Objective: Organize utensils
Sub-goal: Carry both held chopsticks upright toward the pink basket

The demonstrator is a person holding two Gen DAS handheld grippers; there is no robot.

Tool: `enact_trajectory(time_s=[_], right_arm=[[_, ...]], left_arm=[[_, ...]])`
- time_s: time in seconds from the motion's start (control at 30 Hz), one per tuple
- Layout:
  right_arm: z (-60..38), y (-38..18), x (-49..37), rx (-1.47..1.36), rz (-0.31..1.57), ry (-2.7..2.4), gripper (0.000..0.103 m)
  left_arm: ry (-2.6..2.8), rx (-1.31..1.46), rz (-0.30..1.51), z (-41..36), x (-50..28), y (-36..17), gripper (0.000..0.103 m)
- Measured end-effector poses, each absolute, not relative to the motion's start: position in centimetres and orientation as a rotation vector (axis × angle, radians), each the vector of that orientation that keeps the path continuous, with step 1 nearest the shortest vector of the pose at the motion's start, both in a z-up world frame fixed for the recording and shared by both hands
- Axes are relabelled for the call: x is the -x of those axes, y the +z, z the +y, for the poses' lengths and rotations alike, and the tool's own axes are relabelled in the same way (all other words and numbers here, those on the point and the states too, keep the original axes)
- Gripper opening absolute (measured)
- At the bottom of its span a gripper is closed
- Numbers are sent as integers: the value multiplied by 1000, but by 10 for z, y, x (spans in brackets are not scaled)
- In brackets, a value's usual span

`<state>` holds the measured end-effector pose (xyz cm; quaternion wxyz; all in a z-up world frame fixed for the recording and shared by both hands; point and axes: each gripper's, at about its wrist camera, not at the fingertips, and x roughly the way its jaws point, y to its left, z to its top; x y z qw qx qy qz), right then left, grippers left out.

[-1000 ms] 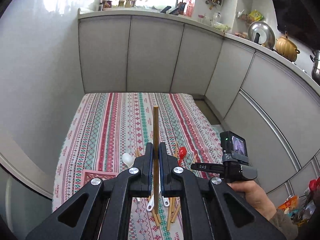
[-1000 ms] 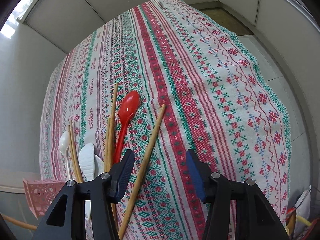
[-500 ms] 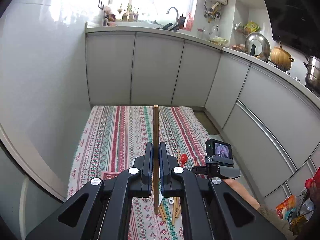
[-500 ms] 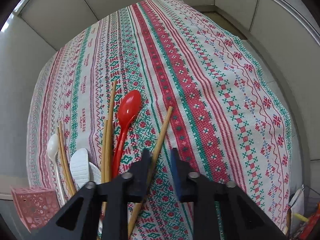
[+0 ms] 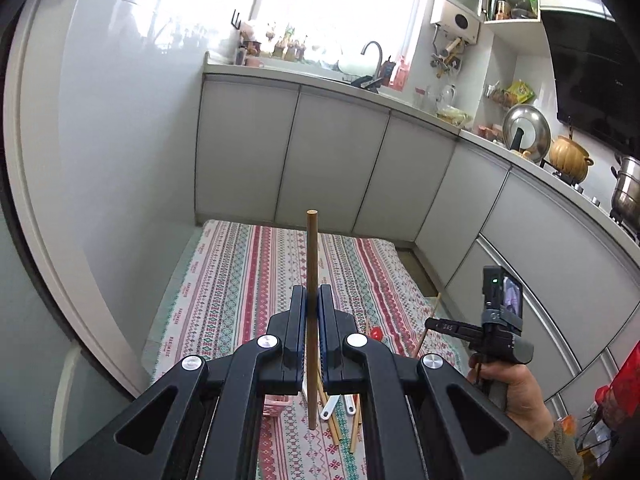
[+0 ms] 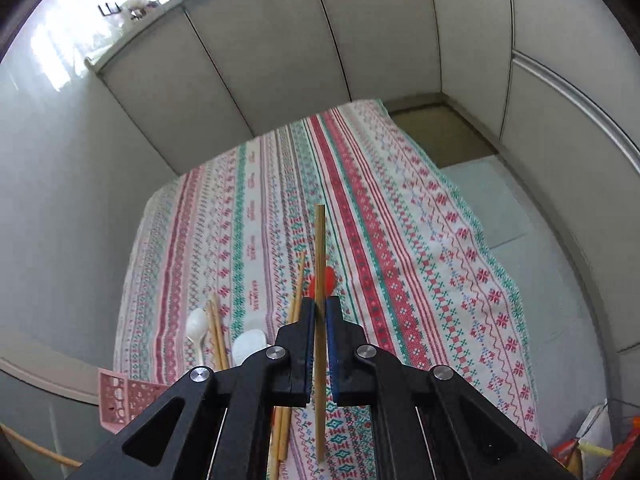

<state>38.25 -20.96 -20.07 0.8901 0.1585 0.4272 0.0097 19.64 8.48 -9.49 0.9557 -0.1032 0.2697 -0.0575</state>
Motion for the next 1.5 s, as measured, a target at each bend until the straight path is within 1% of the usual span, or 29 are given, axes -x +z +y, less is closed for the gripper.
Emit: enact_trajectory(time_s=[0.13, 0.33, 0.67, 0.7, 0.93, 0.97, 1.03, 1.1, 1.13, 1.2, 1.23, 1.4, 1.5], right_arm=[[-207, -161, -359, -301, 759, 43, 5], [-189, -130, -336, -203, 618, 50, 5], [-169, -128, -333, -111, 594, 57, 4], [-168, -127, -332, -108, 589, 66, 1], [-157, -116, -316, -81, 543, 114, 1], [-155, -119, -318, -77, 555, 124, 1], [-154, -140, -336, -99, 649, 181, 2], [-158, -171, -357, -136, 773, 194, 5], [-161, -189, -367, -140, 833, 178, 9], [-162, -217, -386, -117, 918, 147, 11], [-164, -230, -396, -109, 957, 129, 15], [-191, -290, -432, -229, 1133, 89, 15], [-198, -310, -444, -227, 1175, 24, 15]], left_arm=[[-109, 235, 538, 96, -193, -91, 5], [-78, 258, 527, 112, -197, -93, 5], [-31, 280, 529, 130, -212, -104, 5], [-28, 282, 528, 131, -213, -105, 5], [-16, 287, 525, 135, -224, -112, 5], [-14, 287, 528, 135, -226, -113, 5], [-14, 292, 534, 135, -229, -115, 5], [-17, 295, 534, 135, -230, -116, 5], [-17, 293, 533, 135, -229, -116, 5], [-18, 288, 529, 134, -227, -117, 5], [-18, 285, 528, 133, -227, -117, 5], [-23, 290, 535, 131, -230, -119, 5], [-31, 277, 541, 126, -233, -121, 5]])
